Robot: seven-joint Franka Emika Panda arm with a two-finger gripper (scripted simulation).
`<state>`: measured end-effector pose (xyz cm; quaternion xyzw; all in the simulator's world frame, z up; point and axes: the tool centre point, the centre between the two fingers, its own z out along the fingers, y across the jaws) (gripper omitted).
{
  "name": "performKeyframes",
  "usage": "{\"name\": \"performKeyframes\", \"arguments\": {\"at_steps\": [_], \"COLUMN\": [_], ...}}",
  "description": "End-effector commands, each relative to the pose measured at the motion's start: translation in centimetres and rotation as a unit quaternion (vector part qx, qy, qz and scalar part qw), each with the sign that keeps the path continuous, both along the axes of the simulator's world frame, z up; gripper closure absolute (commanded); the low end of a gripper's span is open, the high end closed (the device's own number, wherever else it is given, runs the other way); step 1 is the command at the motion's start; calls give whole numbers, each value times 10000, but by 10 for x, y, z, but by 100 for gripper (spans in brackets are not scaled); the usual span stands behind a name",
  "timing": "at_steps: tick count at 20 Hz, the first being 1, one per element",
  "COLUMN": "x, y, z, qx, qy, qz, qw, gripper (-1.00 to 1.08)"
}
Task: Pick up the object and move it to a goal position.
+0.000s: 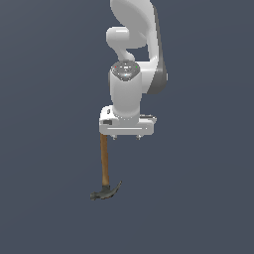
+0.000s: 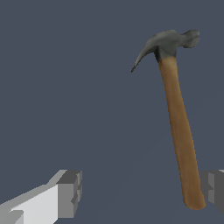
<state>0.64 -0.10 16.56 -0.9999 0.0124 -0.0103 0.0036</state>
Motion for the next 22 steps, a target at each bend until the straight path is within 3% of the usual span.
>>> {"name": "performKeyframes", "arguments": {"at_steps": [1, 10, 22], "x": [0, 2, 8], "y": [0, 26, 14], "z": [0, 13, 2], "qx": [0, 155, 131], "qy": [0, -122, -98], "qz": [0, 16, 30], "qw": [10000, 9998, 9999], "gripper": [-92, -92, -92]}}
